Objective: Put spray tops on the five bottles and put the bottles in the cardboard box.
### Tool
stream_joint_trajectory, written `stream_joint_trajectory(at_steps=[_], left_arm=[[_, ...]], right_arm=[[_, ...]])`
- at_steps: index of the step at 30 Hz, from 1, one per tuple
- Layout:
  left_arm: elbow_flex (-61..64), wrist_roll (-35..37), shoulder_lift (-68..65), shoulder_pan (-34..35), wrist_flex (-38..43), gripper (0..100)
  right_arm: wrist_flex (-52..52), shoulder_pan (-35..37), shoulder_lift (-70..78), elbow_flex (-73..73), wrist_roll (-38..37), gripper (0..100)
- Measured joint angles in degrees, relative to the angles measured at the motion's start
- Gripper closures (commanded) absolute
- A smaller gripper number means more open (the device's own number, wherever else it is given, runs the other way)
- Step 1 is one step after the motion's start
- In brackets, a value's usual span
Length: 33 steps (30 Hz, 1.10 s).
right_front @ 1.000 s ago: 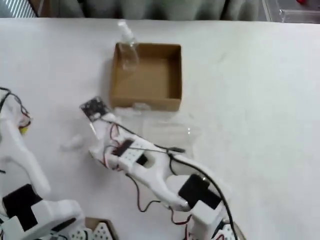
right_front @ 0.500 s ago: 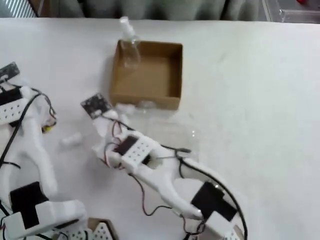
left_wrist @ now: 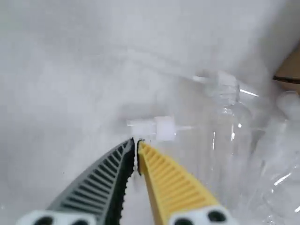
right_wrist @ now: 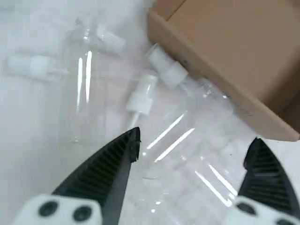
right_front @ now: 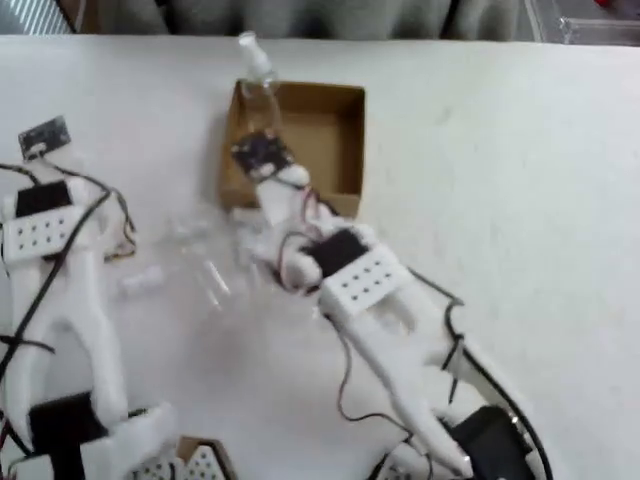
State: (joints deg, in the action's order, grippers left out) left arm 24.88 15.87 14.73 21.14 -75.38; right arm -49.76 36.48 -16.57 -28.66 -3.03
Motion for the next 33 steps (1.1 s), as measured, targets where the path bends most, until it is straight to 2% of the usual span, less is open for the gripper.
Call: stream_joint_trajectory(at_steps=[6, 11, 13, 16, 19, 22, 26, 33], left_arm=[[5.45, 0.00, 4.66, -4.22, 4.48, 97], [8.26, 0.00, 5.01, -8.26, 7.56, 97], [8.35, 0.00, 5.01, -10.02, 7.91, 97], [8.35, 0.00, 5.01, -11.43, 8.18, 95], [9.23, 0.00, 5.01, -11.60, 8.44, 86], [13.45, 0.00, 5.10, -12.31, 11.43, 78], [17.76, 0.44, 5.19, -14.15, 17.76, 76], [18.20, 12.13, 5.19, -14.86, 20.48, 75]], right_arm=[[-0.70, -6.86, -0.53, 0.00, -6.24, 69.7], [-1.49, -10.81, -0.53, 1.76, -5.54, 86.4], [-1.58, -11.08, -0.53, 2.29, -5.54, 89.8], [-1.58, -10.81, -0.53, 2.37, -5.54, 88.5], [-1.58, -10.99, -0.53, 2.37, -5.54, 88.3], [-1.58, -11.43, -0.53, 2.37, -5.54, 88.3], [-1.58, -11.16, -0.53, 2.37, -5.54, 88.5], [-1.58, -11.16, -0.53, 2.37, -5.54, 88.6]])
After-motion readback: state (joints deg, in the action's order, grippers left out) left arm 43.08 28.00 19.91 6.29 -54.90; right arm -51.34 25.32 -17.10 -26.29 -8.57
